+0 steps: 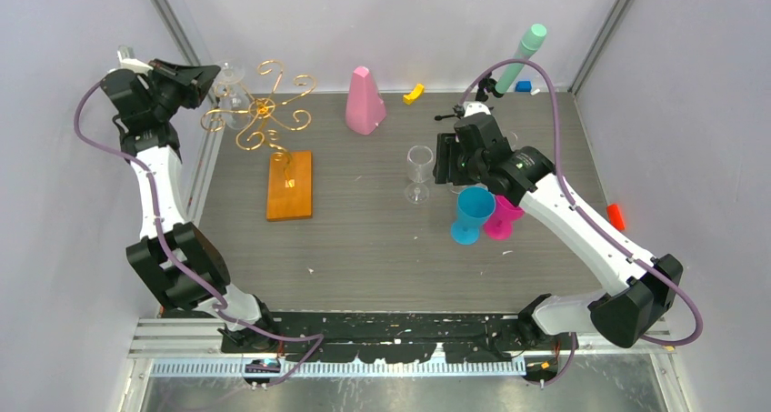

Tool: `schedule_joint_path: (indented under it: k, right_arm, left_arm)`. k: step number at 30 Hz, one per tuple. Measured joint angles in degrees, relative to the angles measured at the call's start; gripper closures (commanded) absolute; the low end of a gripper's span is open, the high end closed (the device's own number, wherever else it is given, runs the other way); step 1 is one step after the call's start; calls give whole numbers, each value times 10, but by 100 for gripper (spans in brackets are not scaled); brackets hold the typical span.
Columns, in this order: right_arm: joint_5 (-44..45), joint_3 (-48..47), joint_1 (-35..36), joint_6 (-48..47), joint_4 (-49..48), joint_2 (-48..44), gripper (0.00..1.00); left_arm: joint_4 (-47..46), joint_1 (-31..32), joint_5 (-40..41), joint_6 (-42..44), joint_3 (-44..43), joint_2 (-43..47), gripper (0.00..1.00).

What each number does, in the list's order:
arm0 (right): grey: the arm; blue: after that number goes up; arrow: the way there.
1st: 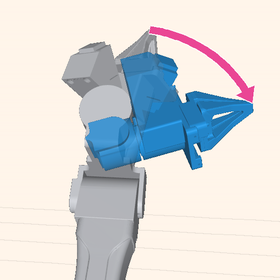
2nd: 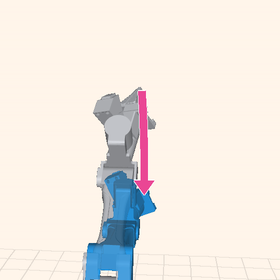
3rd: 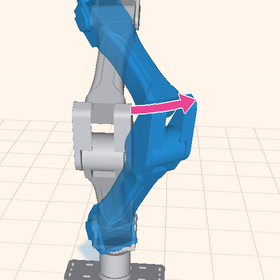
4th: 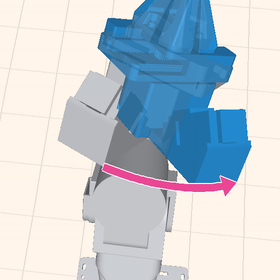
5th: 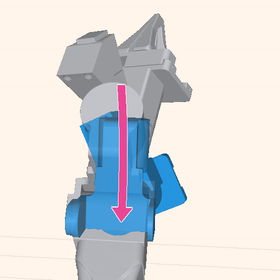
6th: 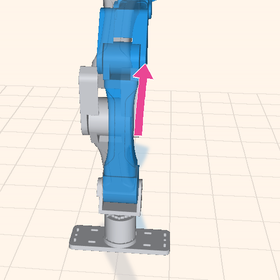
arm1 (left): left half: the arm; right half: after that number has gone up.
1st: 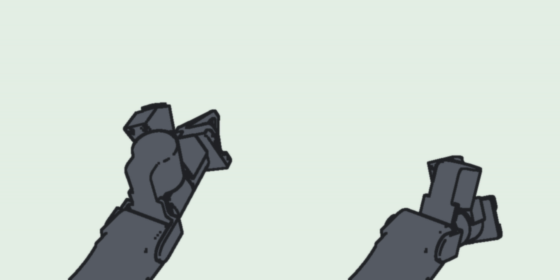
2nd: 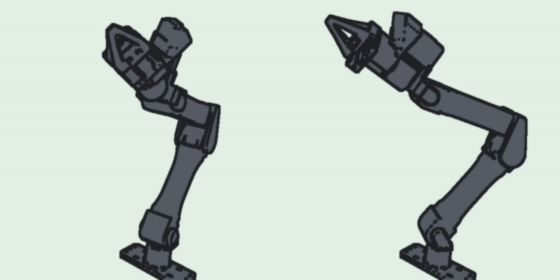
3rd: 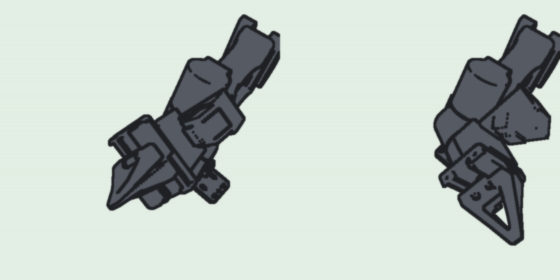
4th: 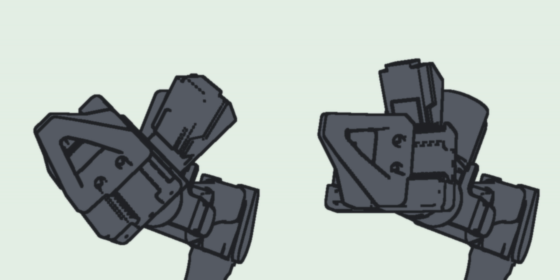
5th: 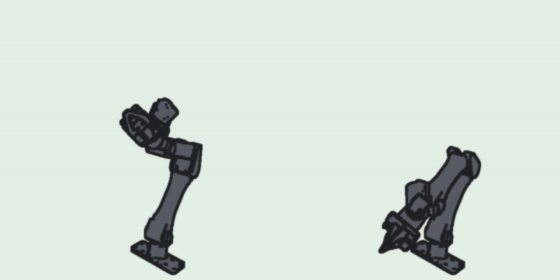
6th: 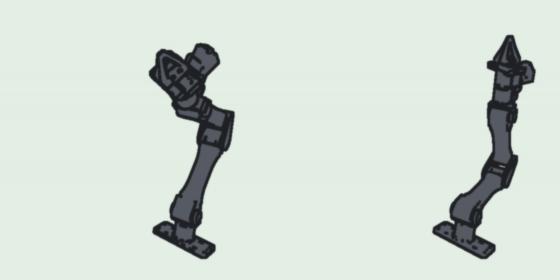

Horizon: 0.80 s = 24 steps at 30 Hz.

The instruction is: Take the wine glass off the wine glass rack

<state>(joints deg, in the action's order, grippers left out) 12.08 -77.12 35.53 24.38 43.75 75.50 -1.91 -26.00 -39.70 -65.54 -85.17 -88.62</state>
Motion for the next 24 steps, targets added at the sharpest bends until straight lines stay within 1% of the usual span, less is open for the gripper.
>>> schedule_joint_path:
  k: [8, 13, 17, 24]
  right_arm:
    - [0, 0, 0, 0, 0, 0, 39]
    - [0, 0, 0, 1, 0, 0, 39]
    - [0, 0, 0, 1, 0, 0, 39]
    - [0, 0, 0, 1, 0, 0, 39]
  left_arm:
    - [28, 0, -19, 9, -6, 0, 100]
    - [92, -2, -18, 35, -15, 7, 100]
    - [159, -11, 13, 67, -17, 36, 100]
    - [256, -27, 103, 135, -48, 100, 100]
